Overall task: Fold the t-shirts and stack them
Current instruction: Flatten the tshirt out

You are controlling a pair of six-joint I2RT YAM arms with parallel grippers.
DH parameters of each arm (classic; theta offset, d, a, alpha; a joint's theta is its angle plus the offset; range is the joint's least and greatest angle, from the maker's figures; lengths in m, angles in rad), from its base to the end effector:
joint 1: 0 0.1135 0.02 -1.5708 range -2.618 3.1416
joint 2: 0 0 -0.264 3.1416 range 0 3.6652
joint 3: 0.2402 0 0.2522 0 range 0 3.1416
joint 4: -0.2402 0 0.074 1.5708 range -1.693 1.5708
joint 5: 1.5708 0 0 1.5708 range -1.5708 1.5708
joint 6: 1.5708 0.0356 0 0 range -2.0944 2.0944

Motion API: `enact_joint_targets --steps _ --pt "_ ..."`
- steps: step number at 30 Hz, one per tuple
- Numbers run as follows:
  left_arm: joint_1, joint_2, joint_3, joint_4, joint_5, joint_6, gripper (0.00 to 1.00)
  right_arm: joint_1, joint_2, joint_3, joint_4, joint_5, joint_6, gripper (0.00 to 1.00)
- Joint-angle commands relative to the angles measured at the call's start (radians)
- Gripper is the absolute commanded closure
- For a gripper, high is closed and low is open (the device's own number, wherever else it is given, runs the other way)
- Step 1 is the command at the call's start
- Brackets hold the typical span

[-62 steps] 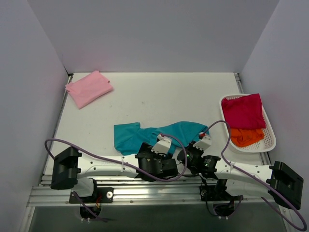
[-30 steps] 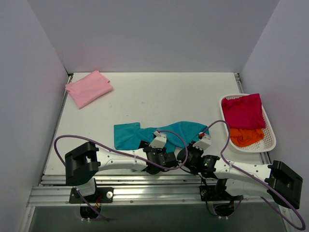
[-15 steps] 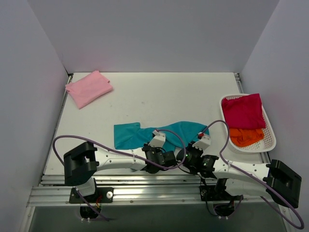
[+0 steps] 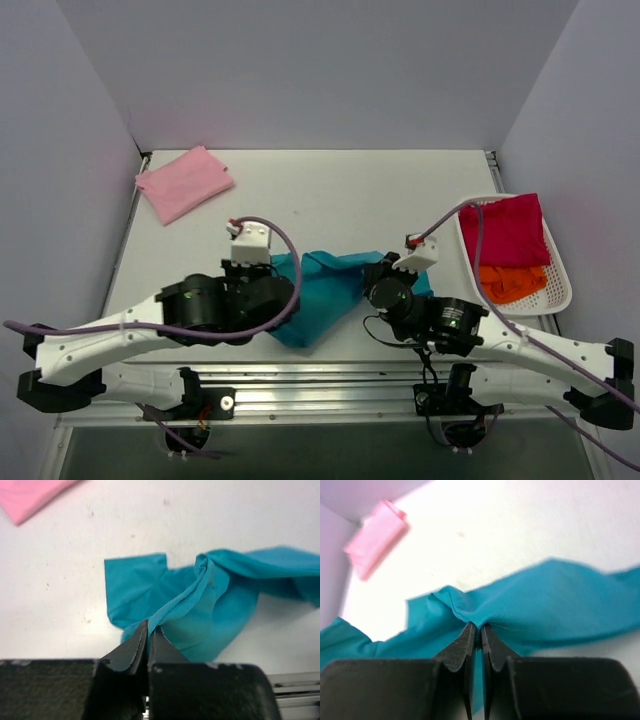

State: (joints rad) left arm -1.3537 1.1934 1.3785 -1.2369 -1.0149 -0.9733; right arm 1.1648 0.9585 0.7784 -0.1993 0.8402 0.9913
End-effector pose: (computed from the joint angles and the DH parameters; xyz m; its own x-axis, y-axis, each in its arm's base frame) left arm 0.0723 -0.1873 0.3824 -0.4562 0.0429 -0.8888 0.0842 0.9964 0.0049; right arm 0.1076 0.1832 0.3085 -0.3645 0.5660 -0.7395 -0.0637 0.7771 0.6262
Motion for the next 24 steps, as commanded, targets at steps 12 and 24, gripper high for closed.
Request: enact_joint_targets --steps 12,24 --pt "-0.007 -0.29 0.381 0.135 -0.103 0.602 0.98 0.026 -0.153 0.625 -0.207 0.008 -0.543 1.0" --pt "-0.007 -0.232 0.626 0.424 0.027 0.898 0.98 0.021 -0.078 0.961 -0.244 -0.023 -0.684 1.0"
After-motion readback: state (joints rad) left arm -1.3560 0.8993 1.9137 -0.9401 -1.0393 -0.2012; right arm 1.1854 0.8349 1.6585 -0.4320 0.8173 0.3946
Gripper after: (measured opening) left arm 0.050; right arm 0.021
